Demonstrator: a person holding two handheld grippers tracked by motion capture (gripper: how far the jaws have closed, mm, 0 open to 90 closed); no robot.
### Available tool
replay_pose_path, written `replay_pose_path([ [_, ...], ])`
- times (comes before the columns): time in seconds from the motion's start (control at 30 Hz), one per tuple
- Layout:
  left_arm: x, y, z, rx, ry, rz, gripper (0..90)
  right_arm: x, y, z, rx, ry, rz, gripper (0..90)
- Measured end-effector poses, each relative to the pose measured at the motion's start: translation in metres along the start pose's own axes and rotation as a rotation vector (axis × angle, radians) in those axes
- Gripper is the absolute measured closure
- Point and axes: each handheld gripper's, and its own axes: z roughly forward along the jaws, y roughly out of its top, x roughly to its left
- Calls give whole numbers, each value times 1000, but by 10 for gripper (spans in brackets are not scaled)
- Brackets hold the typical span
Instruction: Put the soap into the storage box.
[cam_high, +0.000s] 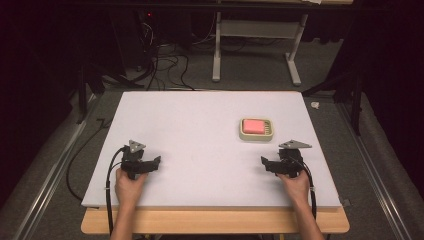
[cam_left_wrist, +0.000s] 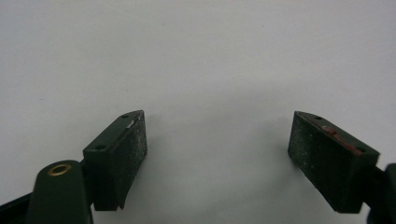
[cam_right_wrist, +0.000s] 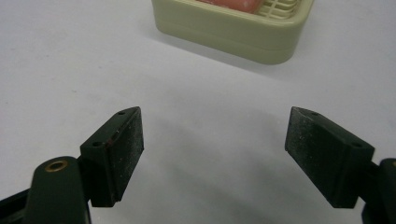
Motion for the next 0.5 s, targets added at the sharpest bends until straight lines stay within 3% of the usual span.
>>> replay_pose_path([
  [0.5,0,0,0,0,0,0,202,2,-4,11,40,-9,-22,201],
])
